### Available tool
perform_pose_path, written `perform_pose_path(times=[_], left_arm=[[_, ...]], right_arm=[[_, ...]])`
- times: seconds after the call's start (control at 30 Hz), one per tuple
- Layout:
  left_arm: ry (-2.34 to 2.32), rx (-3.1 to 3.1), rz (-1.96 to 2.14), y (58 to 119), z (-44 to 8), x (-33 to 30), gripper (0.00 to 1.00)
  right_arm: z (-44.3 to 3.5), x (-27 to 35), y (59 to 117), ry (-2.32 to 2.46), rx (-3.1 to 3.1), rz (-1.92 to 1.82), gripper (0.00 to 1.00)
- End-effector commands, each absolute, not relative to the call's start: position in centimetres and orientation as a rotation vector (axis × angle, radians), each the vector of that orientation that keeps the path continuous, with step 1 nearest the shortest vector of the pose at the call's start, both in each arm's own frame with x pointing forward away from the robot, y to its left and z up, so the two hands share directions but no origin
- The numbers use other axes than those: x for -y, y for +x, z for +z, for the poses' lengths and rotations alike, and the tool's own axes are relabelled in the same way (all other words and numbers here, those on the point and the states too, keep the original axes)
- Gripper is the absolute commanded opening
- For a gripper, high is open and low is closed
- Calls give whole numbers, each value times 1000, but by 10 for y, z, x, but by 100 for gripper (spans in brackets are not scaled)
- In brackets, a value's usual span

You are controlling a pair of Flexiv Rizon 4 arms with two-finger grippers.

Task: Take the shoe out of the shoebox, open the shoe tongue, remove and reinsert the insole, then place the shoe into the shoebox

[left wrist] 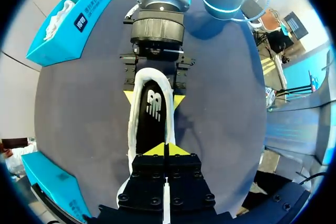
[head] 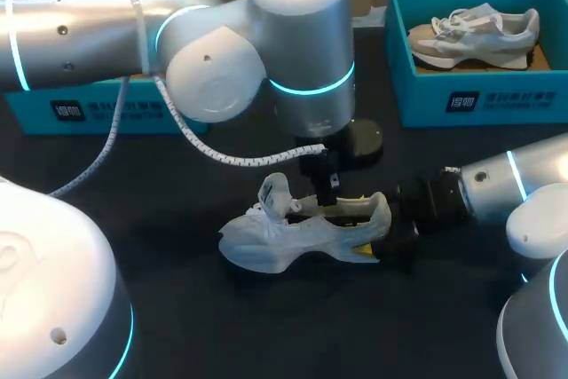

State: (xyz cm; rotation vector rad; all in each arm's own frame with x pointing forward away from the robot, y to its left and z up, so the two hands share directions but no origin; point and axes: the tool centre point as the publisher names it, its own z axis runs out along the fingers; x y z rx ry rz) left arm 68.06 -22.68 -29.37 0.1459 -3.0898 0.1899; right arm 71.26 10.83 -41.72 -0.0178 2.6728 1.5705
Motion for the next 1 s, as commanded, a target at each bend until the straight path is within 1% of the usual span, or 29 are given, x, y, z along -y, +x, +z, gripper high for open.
perform_pose_path(times=[0.03, 0.53, 1.0], left_arm=[[146, 3090, 189, 681, -294, 226, 0], [101, 3096, 229, 682, -298, 227, 0], [21, 3062, 211, 708, -330, 236, 0]], right_arm=[[-421, -110, 715, -16, -2676, 1565, 0], [-421, -110, 715, -16, -2676, 1565, 0], [-421, -110, 715, -16, -2676, 1565, 0]])
